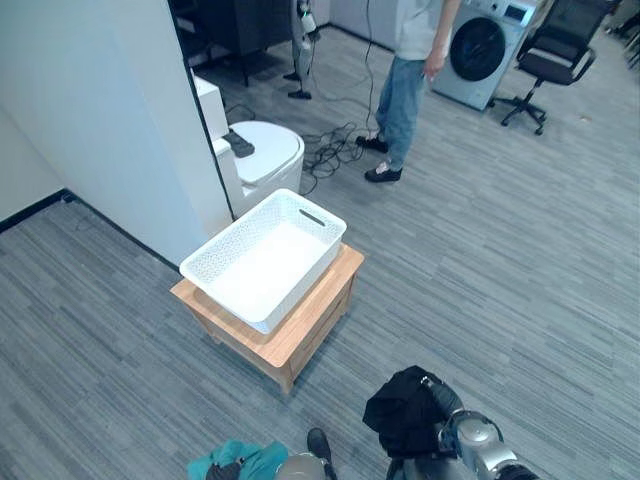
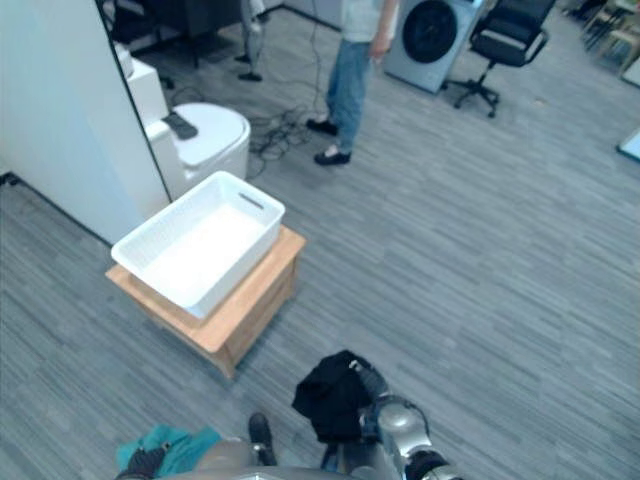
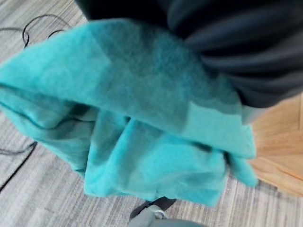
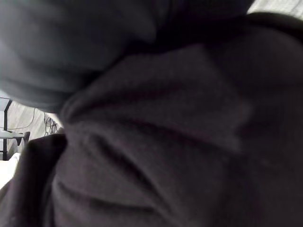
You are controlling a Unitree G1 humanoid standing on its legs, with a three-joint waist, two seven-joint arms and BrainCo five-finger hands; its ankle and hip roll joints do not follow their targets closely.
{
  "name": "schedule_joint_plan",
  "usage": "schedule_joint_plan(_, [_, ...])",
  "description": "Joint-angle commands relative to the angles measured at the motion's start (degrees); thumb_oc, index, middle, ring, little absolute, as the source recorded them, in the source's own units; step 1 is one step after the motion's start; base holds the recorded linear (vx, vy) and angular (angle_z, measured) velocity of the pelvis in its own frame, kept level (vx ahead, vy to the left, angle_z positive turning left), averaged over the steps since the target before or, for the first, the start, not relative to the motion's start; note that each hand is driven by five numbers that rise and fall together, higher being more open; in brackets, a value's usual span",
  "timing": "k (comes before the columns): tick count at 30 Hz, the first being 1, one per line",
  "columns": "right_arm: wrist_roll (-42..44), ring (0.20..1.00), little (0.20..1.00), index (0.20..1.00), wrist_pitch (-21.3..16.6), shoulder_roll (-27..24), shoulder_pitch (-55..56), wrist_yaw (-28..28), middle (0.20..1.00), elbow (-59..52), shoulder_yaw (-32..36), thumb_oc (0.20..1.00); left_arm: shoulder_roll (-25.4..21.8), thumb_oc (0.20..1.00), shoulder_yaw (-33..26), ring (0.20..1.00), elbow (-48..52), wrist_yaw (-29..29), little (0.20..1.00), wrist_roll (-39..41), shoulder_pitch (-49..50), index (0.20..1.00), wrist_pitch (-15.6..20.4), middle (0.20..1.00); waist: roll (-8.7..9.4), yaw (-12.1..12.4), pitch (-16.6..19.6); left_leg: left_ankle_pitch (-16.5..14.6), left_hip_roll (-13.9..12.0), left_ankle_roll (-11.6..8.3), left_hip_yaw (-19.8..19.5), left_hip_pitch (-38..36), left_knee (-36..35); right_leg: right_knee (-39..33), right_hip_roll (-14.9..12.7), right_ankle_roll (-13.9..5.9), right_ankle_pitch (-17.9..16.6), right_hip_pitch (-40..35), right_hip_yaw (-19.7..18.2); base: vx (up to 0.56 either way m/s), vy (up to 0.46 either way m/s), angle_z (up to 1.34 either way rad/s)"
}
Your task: Tidy up the quilt and then pick up the clothes from the bed and put them into the laundry hamper.
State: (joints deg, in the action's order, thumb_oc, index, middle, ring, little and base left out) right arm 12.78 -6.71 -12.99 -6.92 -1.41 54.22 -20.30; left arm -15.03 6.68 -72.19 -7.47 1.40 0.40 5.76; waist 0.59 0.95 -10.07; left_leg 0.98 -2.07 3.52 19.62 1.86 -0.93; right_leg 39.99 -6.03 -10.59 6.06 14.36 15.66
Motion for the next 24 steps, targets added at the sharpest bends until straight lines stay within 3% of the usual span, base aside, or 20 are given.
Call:
schedule_joint_plan(1, [0.1,0.200,0.200,0.200,-3.1,-1.5,-2.9,-0.7,0.200,-3.1,1.4,0.200,-3.3,0.200,3.1,0.200,-0.3,-0.7,0.200,-0.7,-4.8,0.200,1.4,0.200,0.43,0.4,-3.8,-2.3,0.1,-2.52,0.3,-5.5,-4.1,-13.7,0.2,-2.35,-4.0,-6.8,-2.6,0.08,-0.053,1.71])
schedule_joint_plan(2, [0.1,0.200,0.200,0.200,-3.1,-1.5,-2.9,-0.7,0.200,-3.1,1.4,0.200,-3.3,0.200,3.1,0.200,-0.3,-0.7,0.200,-0.7,-4.8,0.200,1.4,0.200,0.41,0.4,-3.8,-2.3,0.0,-2.52,0.2,-5.5,-4.1,-13.7,0.3,-2.34,-4.0,-6.8,-2.5,0.18,-0.100,1.13])
schedule_joint_plan(3, [-0.8,0.200,0.200,0.200,-3.9,1.1,-3.9,2.4,0.200,-1.6,0.5,0.200,-1.4,0.200,5.5,0.200,0.3,-1.1,0.200,-1.4,-5.7,0.200,2.2,0.200,0.49,-0.5,-3.8,-2.8,0.8,-2.97,-2.5,-5.7,-4.1,-25.1,-0.8,-0.02,-2.8,-7.6,-8.1,0.41,-0.293,0.87])
schedule_joint_plan(4, [-0.3,0.200,0.200,0.200,-4.0,1.1,-4.3,3.0,0.200,-0.7,1.9,0.200,-1.2,0.200,7.6,0.200,0.9,-0.8,0.200,-3.0,-6.6,0.200,2.7,0.200,0.41,-0.7,-3.6,-3.7,1.4,-3.70,-7.7,-5.8,-4.1,-34.5,-3.0,0.10,-5.3,-8.1,-16.2,0.40,-0.294,0.78])
schedule_joint_plan(5, [-0.3,0.200,0.200,0.200,-4.0,1.1,-4.4,3.0,0.200,-0.7,1.9,0.200,-1.3,0.200,7.6,0.200,0.9,-0.8,0.200,-3.0,-6.6,0.200,2.7,0.200,0.40,-0.7,-3.5,-3.6,1.4,-3.72,-7.7,-5.6,-4.1,-34.6,-2.9,0.12,-5.5,-8.0,-16.3,0.33,-0.333,0.89])
schedule_joint_plan(6, [-0.2,0.200,0.200,0.200,-4.1,0.6,-3.5,3.9,0.200,-1.7,2.7,0.200,-1.7,0.200,8.1,0.200,1.2,-1.0,0.200,-3.8,-6.7,0.200,2.9,0.200,0.72,-0.8,-3.4,-4.2,1.3,-4.06,-10.4,-5.9,-4.1,-37.6,-4.9,-0.07,-6.9,-8.3,-19.5,0.31,-0.309,1.58])
schedule_joint_plan(7, [0.1,0.200,0.200,0.200,-3.9,-0.3,-1.2,4.8,0.200,-2.6,4.2,0.200,-3.2,0.200,7.9,0.200,1.5,-1.3,0.200,-3.9,-6.2,0.200,3.2,0.200,2.50,-0.5,-2.9,-5.2,1.0,-4.65,-13.0,-6.8,-4.1,-40.3,-6.9,-0.56,-7.3,-9.7,-22.3,0.45,-0.464,1.72])
schedule_joint_plan(9, [0.2,0.200,0.200,0.200,-4.2,1.3,-1.5,5.9,0.200,-7.0,3.1,0.200,-2.5,0.200,6.7,0.200,0.8,-2.2,0.200,-2.6,-6.6,0.200,3.0,0.200,4.36,-0.6,-2.0,-5.1,0.3,-5.71,-13.1,-8.2,-3.9,-39.3,-6.7,-2.06,-8.4,-10.3,-20.6,0.36,-0.394,1.82])
schedule_joint_plan(12, [0.3,0.200,0.200,0.200,-5.0,-0.4,-2.0,6.2,0.200,-13.7,3.4,0.200,-2.7,0.200,5.4,0.200,1.2,-2.8,0.200,-2.1,-3.9,0.200,3.3,0.200,4.60,-0.3,-1.6,-4.8,-1.3,-6.83,-14.3,-8.8,-4.0,-40.9,-5.3,-1.85,-9.2,-11.0,-20.5,0.25,-0.310,0.46])
schedule_joint_plan(15, [-2.4,0.200,0.200,0.200,-7.3,-6.5,-2.5,7.0,0.200,-27.0,4.3,0.200,-1.9,0.200,2.9,0.200,1.5,-3.6,0.200,-1.6,-0.5,0.200,4.4,0.200,4.47,0.0,-0.9,-4.2,-5.1,-9.53,-14.5,-9.7,-3.9,-44.3,-3.7,-0.70,-8.6,-14.3,-17.5,0.29,-0.324,0.31])
schedule_joint_plan(17, [-2.8,0.200,0.200,0.200,-7.8,-7.9,-3.4,7.5,0.200,-28.7,4.3,0.200,-1.5,0.200,2.7,0.200,1.6,-3.7,0.200,-0.9,-0.3,0.200,4.7,0.200,4.23,0.1,-0.9,-3.9,-6.0,-10.25,-14.3,-9.8,-3.7,-45.0,-3.2,-0.25,-8.0,-15.1,-16.3,0.16,-0.183,0.30])
schedule_joint_plan(18, [-2.8,0.200,0.200,0.200,-8.2,-9.2,-4.8,7.9,0.200,-30.2,4.7,0.200,-1.4,0.200,2.7,0.200,1.9,-3.9,0.200,-0.3,-0.3,0.200,4.9,0.200,4.30,0.3,-1.2,-3.2,-6.5,-10.71,-13.9,-9.0,-2.8,-45.0,-3.2,0.02,-7.4,-15.7,-15.1,0.13,-0.209,0.36])
schedule_joint_plan(20, [-2.8,0.200,0.200,0.200,-8.4,-13.4,-8.5,8.4,0.200,-34.3,5.6,0.200,-1.2,0.200,2.6,0.200,4.3,-3.5,0.200,1.4,0.2,0.200,5.5,0.200,4.77,-0.3,-2.3,-2.7,-6.6,-10.20,-5.8,-6.2,1.1,-45.0,-4.1,0.47,-6.3,-17.0,-10.8,0.03,-0.166,0.83])
schedule_joint_plan(21, [-2.6,0.200,0.200,0.200,-8.0,-14.4,-11.3,8.2,0.200,-36.0,5.0,0.200,-1.2,0.200,2.7,0.200,5.0,-3.4,0.200,1.3,-0.4,0.200,5.2,0.200,5.17,-1.0,-2.4,-3.9,-4.5,-8.85,-0.3,-4.3,3.6,-45.0,-3.9,1.16,-5.8,-17.5,-9.0,-0.03,-0.113,1.41])
schedule_joint_plan(22, [-3.4,0.200,0.200,0.200,-8.5,-15.9,-12.1,8.5,0.200,-35.4,5.8,0.200,-1.1,0.200,3.3,0.200,5.1,-2.9,0.200,1.3,-0.7,0.200,5.6,0.200,4.84,-1.8,-2.6,-2.8,-5.7,-9.18,6.6,-4.0,3.4,-45.0,-3.8,0.89,-5.4,-18.3,-6.5,-0.02,-0.087,1.36])
schedule_joint_plan(23, [-3.4,0.200,0.200,0.200,-8.6,-15.9,-12.1,8.5,0.200,-35.4,5.8,0.200,-1.0,0.200,3.3,0.200,5.0,-2.9,0.200,1.3,-0.7,0.200,5.6,0.200,4.81,-1.9,-2.7,-2.8,-5.8,-9.20,6.6,-4.0,3.4,-45.0,-3.7,0.90,-5.4,-18.3,-6.5,0.04,0.032,0.53])
schedule_joint_plan(24, [-3.7,0.200,0.200,0.200,-7.6,-15.1,-16.8,8.9,0.200,-35.9,3.3,0.200,-0.8,0.200,4.4,0.200,6.2,-2.6,0.200,0.5,-0.7,0.200,4.9,0.200,4.53,-2.5,-2.0,-2.8,-4.6,-8.08,9.8,-5.1,0.9,-43.7,-2.6,1.13,-5.8,-17.7,-5.2,0.07,0.058,0.75])
